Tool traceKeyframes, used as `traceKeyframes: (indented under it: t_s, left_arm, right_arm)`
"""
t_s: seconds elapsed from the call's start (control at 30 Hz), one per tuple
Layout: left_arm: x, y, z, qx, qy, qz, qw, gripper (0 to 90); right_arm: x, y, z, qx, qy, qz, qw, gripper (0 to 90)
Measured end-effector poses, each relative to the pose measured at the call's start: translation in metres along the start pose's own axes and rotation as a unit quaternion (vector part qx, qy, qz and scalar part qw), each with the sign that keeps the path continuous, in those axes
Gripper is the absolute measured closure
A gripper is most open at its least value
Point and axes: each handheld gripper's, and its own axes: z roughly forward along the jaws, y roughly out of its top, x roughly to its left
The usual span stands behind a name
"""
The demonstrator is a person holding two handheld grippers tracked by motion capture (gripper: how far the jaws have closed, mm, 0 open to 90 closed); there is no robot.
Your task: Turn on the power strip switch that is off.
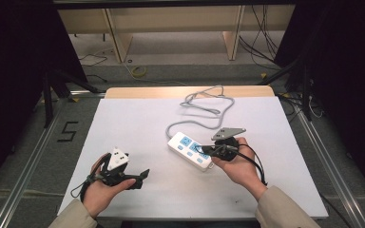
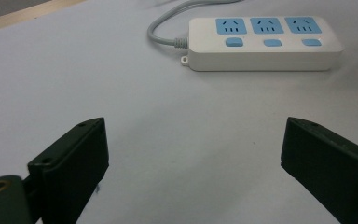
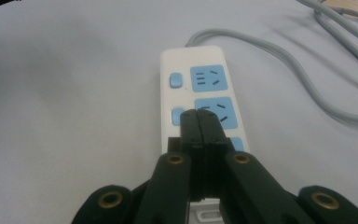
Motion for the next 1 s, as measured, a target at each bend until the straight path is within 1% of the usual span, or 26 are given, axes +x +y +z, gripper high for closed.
traceKeyframes:
  t_s: [0.33, 0.73, 0.77, 1.0]
  left_arm:
    - [0.001, 0.0, 0.001, 0.002, -0.001, -0.001, 1.0, 7.3]
    - [0.0, 0.0, 0.001, 0.002, -0.001, 0.0, 1.0, 7.5]
    - [0.0, 0.0, 0.0, 0.004, -0.002, 0.002, 1.0, 7.6]
    - [0.001, 0.0, 0.001, 0.003, -0.001, -0.002, 1.0, 7.9]
  right_arm:
    - [0.001, 0.007, 0.008, 0.006, 0.004, 0.001, 1.0, 90.0]
    - [0.002, 0.011, 0.016, 0.016, 0.002, 0.001, 0.9999, 90.0]
    - [0.002, 0.012, 0.016, 0.017, 0.002, 0.001, 0.9999, 90.0]
    - [0.001, 0.017, 0.02, 0.019, 0.0, 0.002, 0.9998, 90.0]
